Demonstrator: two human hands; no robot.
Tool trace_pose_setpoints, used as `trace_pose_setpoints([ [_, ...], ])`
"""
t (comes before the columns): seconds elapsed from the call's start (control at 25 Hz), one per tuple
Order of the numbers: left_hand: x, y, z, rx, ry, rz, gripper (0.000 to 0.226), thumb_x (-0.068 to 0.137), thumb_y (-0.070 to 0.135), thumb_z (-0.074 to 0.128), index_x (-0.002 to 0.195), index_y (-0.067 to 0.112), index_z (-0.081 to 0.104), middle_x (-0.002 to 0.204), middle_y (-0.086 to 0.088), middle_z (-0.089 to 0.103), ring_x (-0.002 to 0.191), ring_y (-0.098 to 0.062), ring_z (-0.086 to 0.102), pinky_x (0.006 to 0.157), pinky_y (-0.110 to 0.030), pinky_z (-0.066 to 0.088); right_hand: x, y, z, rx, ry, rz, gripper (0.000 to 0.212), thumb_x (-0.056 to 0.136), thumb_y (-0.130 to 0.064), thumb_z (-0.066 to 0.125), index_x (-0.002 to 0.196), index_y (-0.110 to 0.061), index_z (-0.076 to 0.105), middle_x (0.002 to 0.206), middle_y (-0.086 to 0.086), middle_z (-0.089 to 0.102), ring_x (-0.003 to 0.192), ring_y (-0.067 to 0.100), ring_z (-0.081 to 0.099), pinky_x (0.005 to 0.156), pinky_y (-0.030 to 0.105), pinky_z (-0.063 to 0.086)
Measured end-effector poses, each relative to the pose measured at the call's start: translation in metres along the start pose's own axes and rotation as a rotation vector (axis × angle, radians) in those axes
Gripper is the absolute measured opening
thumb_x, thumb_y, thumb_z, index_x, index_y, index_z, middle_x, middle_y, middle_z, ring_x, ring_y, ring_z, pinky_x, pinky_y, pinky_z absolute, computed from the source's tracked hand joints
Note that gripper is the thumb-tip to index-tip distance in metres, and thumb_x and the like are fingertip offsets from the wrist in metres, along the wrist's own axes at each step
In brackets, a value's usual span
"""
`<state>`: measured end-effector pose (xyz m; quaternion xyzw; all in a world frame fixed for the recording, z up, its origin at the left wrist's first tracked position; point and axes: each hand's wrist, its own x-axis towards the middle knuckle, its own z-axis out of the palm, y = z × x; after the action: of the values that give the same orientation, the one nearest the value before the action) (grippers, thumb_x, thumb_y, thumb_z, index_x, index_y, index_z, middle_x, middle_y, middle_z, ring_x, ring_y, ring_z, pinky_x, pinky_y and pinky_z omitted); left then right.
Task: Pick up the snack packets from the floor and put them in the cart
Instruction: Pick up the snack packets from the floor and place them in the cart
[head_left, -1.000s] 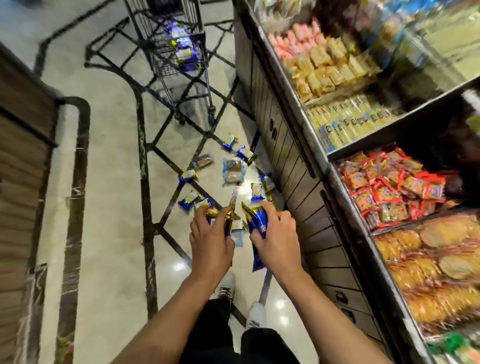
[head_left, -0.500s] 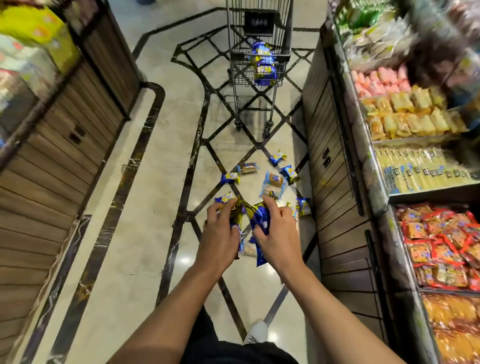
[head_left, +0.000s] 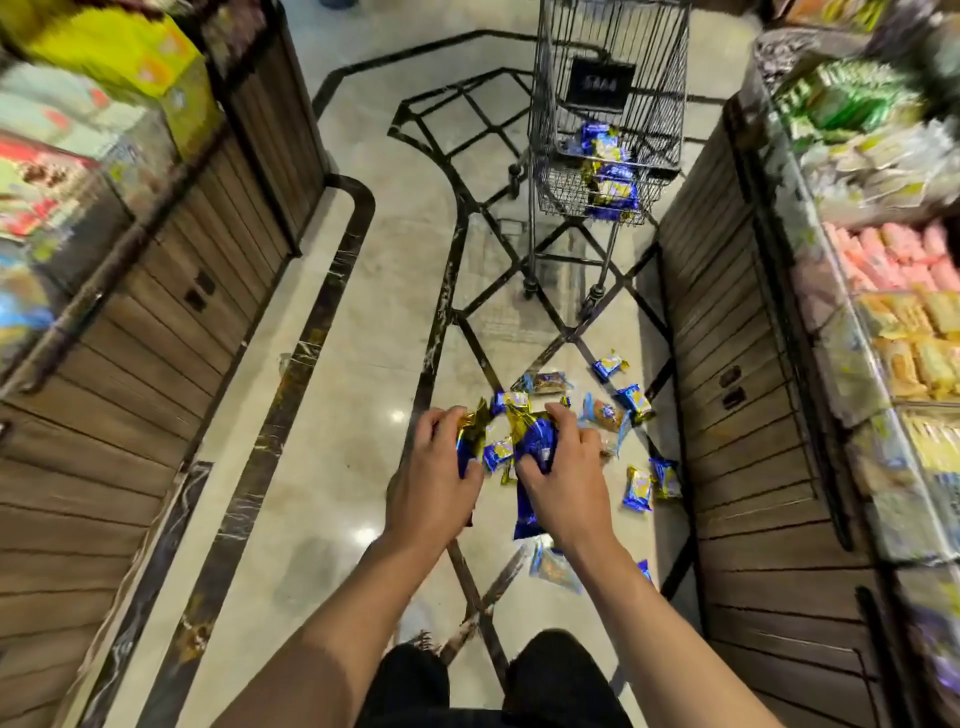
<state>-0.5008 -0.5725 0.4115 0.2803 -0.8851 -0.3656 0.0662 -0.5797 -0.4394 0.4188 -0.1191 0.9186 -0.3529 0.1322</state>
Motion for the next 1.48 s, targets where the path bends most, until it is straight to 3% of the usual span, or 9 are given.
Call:
trace_pose_setpoints([
  [0.28,0.122,-0.034,-0.057,-0.006,0.013,-0.048,0.053,0.090,0.025,0.065,0.136,0.031,0.039,0.138,0.008,0.037,0.108,-0.020,0.061,0.086,-0.041,0.056,0.107,-0.077,0.040,-0.036,-0.037,-0.024,0.061,0.088,-0.027,0.063,0.140,-0.035,0.033,0.124,0.000,0.038,0.087,0.012,0.044,0.077,0.026,0.037],
  [0.48,0.230,-0.044,-0.071,0.037,0.028,-0.088,0.053,0.090,0.027,0.065,0.136,0.032,0.039,0.138,0.009,0.036,0.107,-0.019,0.061,0.084,-0.039,0.055,0.213,-0.108,0.072,0.009,-0.074,-0.017,0.063,0.085,-0.028,0.063,0.139,-0.037,0.032,0.122,0.002,0.038,0.104,0.025,0.058,0.088,0.037,0.050],
  [0.64,0.312,-0.041,-0.084,-0.016,0.066,-0.163,0.052,0.091,0.026,0.065,0.136,0.032,0.040,0.139,0.011,0.037,0.111,-0.017,0.059,0.088,-0.034,0.051,0.303,-0.136,0.085,-0.012,-0.145,-0.019,0.062,0.088,-0.030,0.062,0.141,-0.035,0.032,0.126,0.006,0.041,0.102,0.026,0.058,0.085,0.035,0.048],
  [0.92,0.452,-0.037,-0.122,-0.071,0.129,-0.215,0.053,0.090,0.024,0.065,0.137,0.031,0.041,0.139,0.009,0.040,0.117,-0.019,0.057,0.095,-0.040,0.050,0.434,-0.205,0.097,0.001,-0.158,-0.110,0.061,0.086,-0.030,0.063,0.139,-0.036,0.033,0.122,0.005,0.042,0.097,0.027,0.060,0.082,0.036,0.051],
  [1.28,0.658,-0.070,-0.158,-0.060,0.080,-0.178,0.056,0.090,0.026,0.066,0.139,0.032,0.040,0.141,0.008,0.041,0.118,-0.017,0.055,0.091,-0.031,0.043,0.598,-0.285,0.151,-0.027,-0.137,-0.012,0.064,0.085,-0.027,0.064,0.141,-0.035,0.032,0.121,0.005,0.040,0.098,0.029,0.061,0.089,0.039,0.050],
  [1.48,0.778,-0.078,-0.176,-0.091,-0.018,-0.130,0.058,0.091,0.025,0.066,0.141,0.033,0.039,0.141,0.009,0.040,0.120,-0.015,0.054,0.098,-0.035,0.045,0.687,-0.329,0.167,0.005,-0.021,0.119,0.063,0.084,-0.027,0.063,0.138,-0.038,0.032,0.120,0.004,0.041,0.091,0.028,0.062,0.085,0.040,0.053],
])
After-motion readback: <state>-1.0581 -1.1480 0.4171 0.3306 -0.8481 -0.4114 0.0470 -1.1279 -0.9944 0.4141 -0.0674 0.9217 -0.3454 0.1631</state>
